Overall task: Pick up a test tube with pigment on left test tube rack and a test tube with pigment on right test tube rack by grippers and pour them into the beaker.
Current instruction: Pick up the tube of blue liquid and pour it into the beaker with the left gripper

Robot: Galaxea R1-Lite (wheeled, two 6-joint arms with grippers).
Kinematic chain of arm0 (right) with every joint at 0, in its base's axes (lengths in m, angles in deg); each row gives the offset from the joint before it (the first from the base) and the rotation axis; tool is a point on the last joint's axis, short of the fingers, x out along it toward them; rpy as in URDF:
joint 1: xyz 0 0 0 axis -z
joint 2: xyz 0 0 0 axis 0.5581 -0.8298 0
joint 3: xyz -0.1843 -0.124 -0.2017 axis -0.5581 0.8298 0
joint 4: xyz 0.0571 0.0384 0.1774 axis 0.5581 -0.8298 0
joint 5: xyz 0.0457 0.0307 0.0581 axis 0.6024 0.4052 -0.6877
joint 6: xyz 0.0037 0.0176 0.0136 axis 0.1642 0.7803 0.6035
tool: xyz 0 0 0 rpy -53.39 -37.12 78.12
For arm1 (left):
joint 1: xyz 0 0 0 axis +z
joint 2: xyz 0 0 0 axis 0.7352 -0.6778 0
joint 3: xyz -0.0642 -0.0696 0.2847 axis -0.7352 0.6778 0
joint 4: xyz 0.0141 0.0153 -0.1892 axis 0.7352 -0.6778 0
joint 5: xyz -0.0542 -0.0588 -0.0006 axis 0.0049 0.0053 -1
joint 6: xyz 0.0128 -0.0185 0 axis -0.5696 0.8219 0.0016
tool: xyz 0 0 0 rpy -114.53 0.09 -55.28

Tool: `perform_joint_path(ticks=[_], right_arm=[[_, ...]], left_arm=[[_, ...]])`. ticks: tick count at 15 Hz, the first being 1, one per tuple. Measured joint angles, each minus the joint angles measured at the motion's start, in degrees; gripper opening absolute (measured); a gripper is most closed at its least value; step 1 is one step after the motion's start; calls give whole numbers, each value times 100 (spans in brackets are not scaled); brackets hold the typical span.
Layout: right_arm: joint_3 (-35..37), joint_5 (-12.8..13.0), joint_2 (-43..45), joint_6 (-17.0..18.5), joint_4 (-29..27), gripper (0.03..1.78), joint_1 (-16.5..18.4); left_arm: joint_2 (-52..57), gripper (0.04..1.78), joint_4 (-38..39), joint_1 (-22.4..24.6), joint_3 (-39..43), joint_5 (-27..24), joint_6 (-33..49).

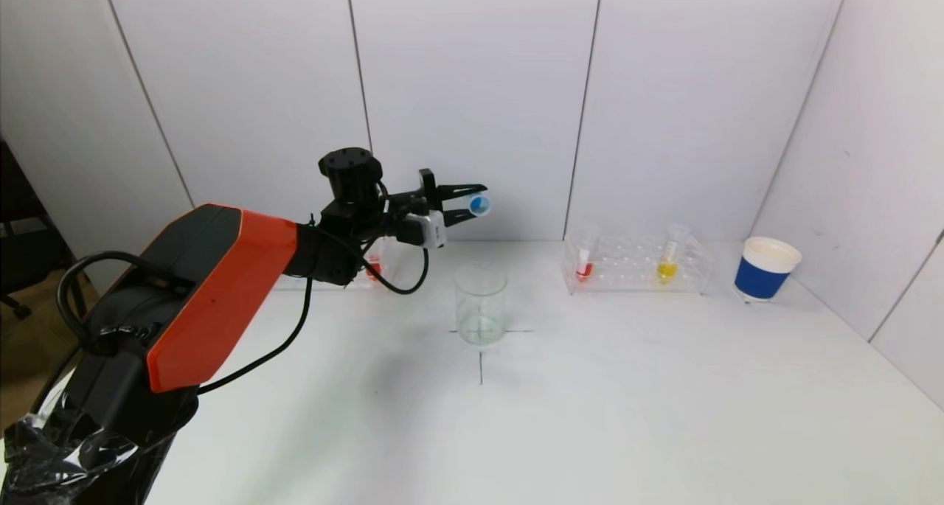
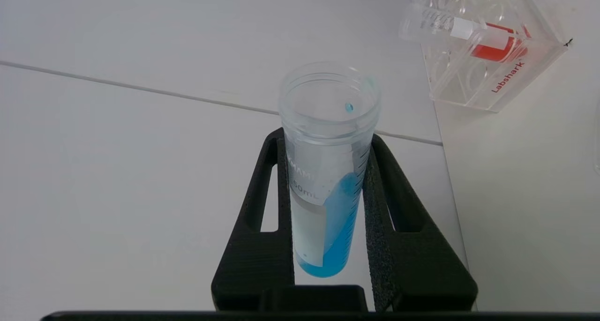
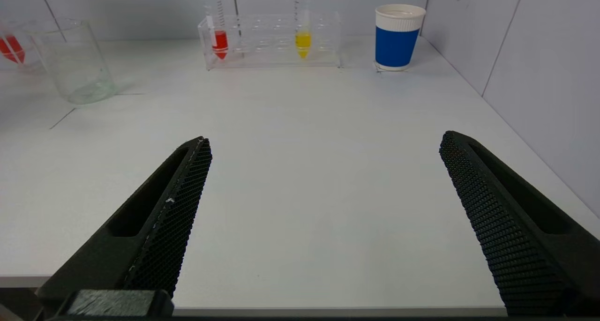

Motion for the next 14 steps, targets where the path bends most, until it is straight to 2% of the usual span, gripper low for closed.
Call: perform_joint_path(ticks=[6,14], right_arm=[[0,0,0,-2,0,177,2],[0,0,0,0,0,177,0]], left_arm=[[-55,45,217,2,166,0,-386],[-196,45,1036,7,535,-44,-668]])
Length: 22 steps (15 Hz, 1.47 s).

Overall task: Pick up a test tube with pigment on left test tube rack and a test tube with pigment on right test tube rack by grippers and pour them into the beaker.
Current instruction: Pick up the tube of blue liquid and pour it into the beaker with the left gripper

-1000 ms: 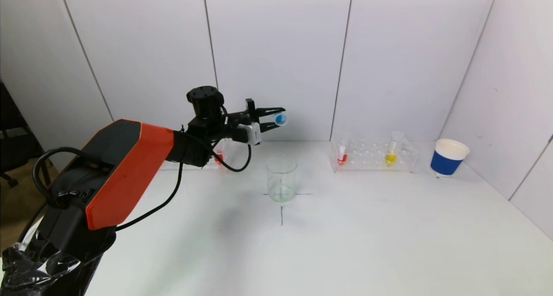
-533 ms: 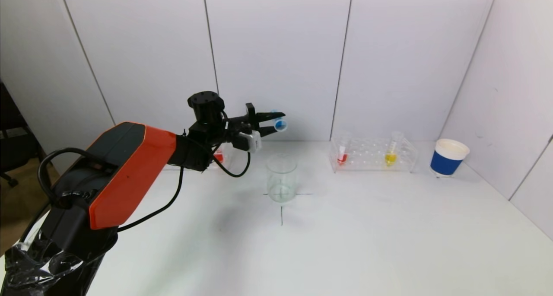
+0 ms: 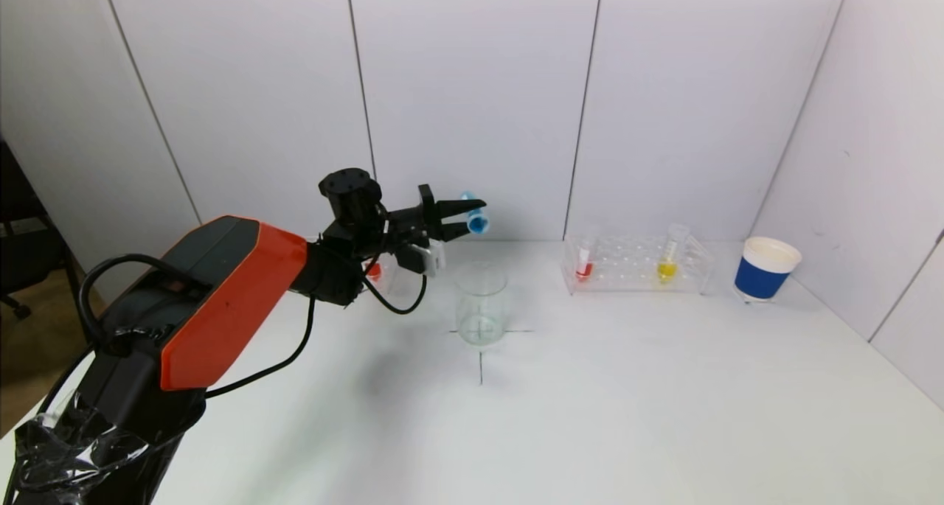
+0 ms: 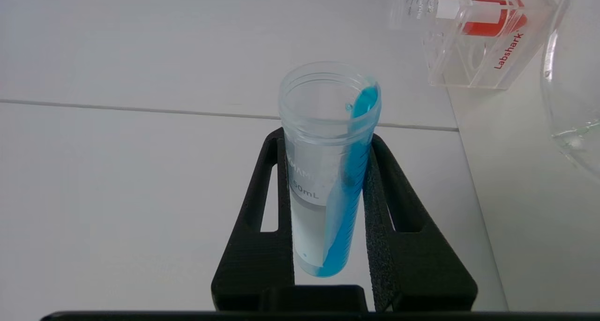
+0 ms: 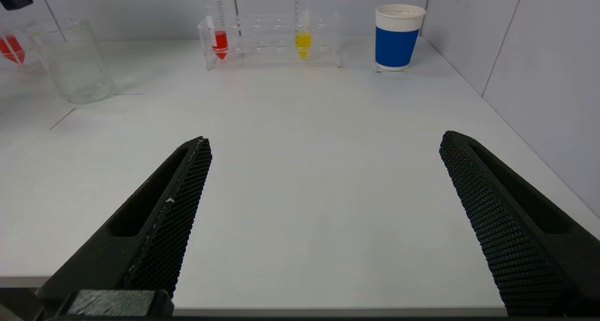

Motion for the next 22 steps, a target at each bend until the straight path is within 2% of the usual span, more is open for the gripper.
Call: perform_joint_path(ticks=[8,22], right_arm=[[0,0,0,0,0,177,2],[0,0,0,0,0,177,5]], left_arm=[[-210,45,617,-7,101,-134,-156],[-284,45,1148,-7,66,-315,-278]])
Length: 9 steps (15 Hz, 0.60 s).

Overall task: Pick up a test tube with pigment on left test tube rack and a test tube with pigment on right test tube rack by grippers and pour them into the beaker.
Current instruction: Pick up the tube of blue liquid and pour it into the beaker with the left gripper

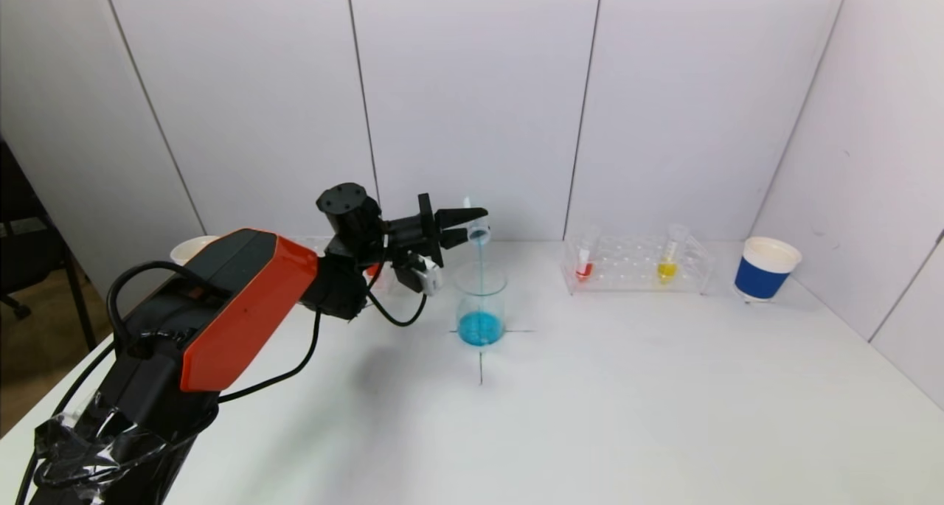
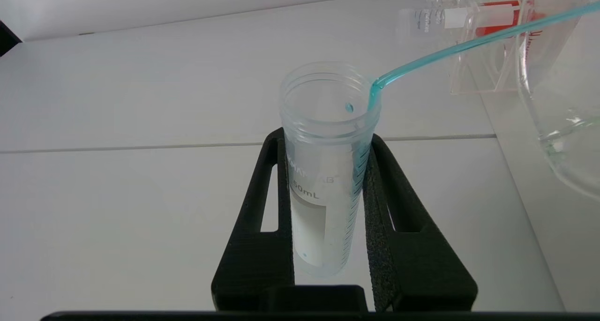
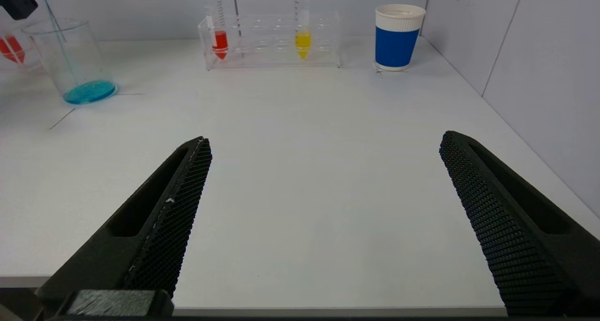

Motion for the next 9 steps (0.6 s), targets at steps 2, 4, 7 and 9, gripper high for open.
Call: perform_joint_path(ticks=[2,4,7,9], right_arm=[[0,0,0,-2,0,177,-2],[0,0,0,0,0,177,-2],[0,0,0,0,0,177,-5],[0,0,0,0,0,177,-5]], left_arm=[[0,45,15,2,-27,-13,-35],[0,45,21,2,-33,-24,-61],[9,45,17,2,-33,-27,-107],[15,45,12,2,-33,-27,-129]])
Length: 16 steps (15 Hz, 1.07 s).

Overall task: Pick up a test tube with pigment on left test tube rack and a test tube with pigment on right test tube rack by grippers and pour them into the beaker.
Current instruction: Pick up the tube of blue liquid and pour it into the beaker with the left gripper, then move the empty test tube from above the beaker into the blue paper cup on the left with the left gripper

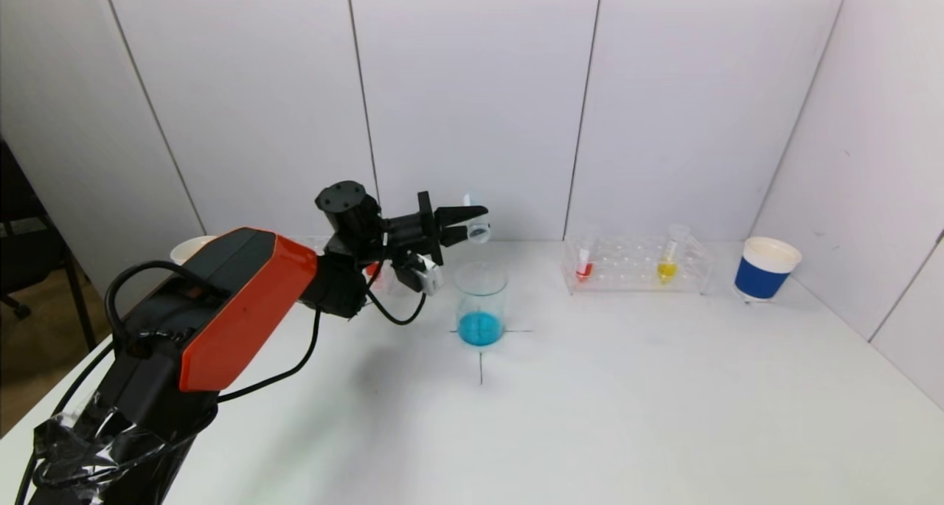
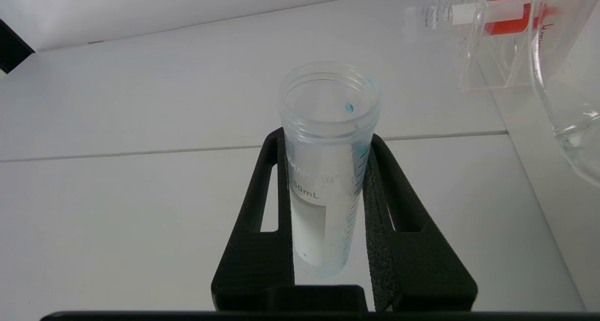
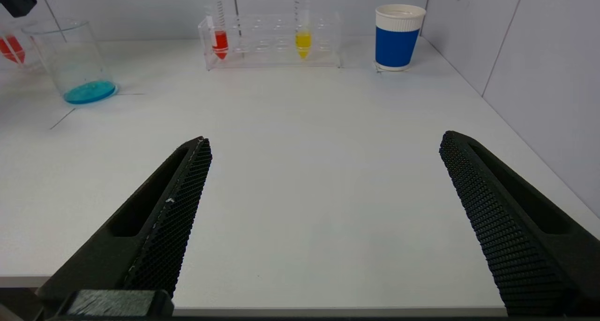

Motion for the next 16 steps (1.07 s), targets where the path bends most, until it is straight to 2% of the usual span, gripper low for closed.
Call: perform_joint_path(ticks=[6,8,12,16], right_arm=[[0,0,0,-2,-2,177,5],[0,0,0,-2,-2,177,2],[0,0,0,0,0,177,2],[0,0,0,0,0,177,5]], left_arm=[[38,45,-94,-16,24,49,9],[134,45,-395,-35,68,187,35],[571,45,-1293,-88,271,923,350],[1107,45,-2391,-96,282,1981,1091]])
